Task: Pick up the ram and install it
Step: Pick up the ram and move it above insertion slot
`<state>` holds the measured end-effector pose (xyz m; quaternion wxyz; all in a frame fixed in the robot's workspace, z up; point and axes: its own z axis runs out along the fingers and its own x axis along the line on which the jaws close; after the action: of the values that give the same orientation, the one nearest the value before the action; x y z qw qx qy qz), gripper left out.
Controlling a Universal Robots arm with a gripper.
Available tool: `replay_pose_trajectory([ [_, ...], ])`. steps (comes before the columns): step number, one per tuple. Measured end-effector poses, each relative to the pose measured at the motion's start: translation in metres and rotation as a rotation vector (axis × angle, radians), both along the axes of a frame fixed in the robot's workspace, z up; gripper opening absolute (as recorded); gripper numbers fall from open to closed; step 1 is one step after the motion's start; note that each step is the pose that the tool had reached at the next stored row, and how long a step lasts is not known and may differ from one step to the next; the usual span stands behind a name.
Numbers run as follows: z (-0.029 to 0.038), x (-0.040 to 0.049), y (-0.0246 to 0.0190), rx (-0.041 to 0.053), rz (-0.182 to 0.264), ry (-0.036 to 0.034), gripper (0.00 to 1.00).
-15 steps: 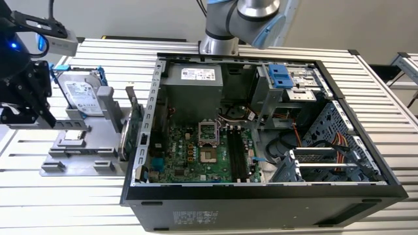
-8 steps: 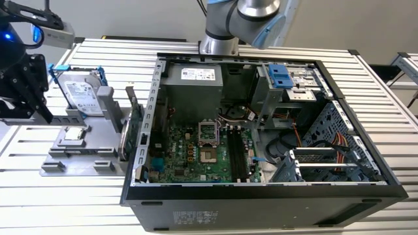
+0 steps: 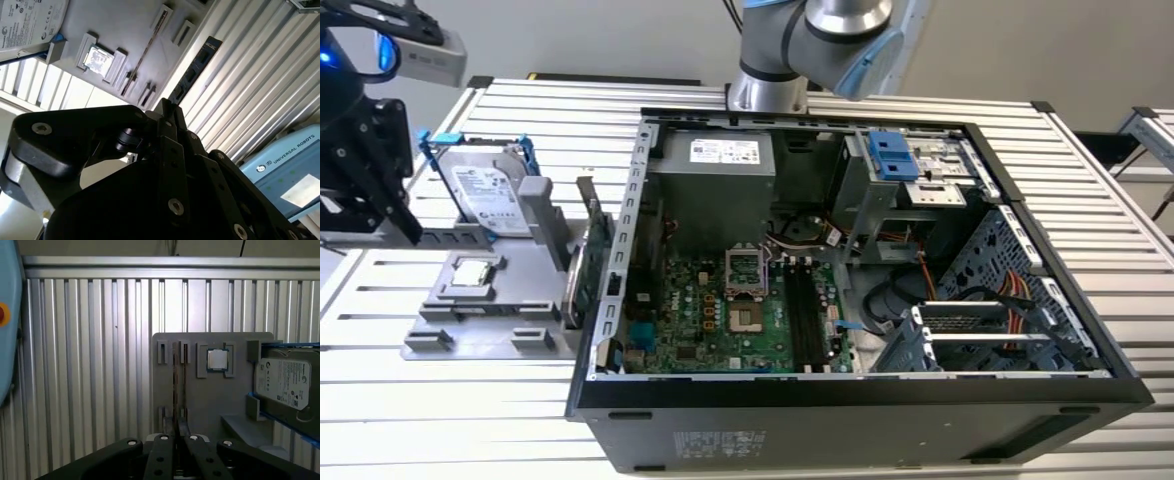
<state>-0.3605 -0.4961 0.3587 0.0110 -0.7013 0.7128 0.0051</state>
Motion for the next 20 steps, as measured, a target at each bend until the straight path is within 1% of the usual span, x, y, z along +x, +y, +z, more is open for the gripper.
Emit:
replay_pose_trajectory([
  [6,0.007,0.0,0.0001,-0.0002,0.0,0.0002,0.0],
  [10,0.0102,0.0,0.0002,0.0,0.0,0.0,0.0],
  [15,0.0128,0.0,0.0002,0.0,0.0,0.0,0.0],
  [20,0.0131,0.0,0.0002,-0.0001,0.0,0.0,0.0],
])
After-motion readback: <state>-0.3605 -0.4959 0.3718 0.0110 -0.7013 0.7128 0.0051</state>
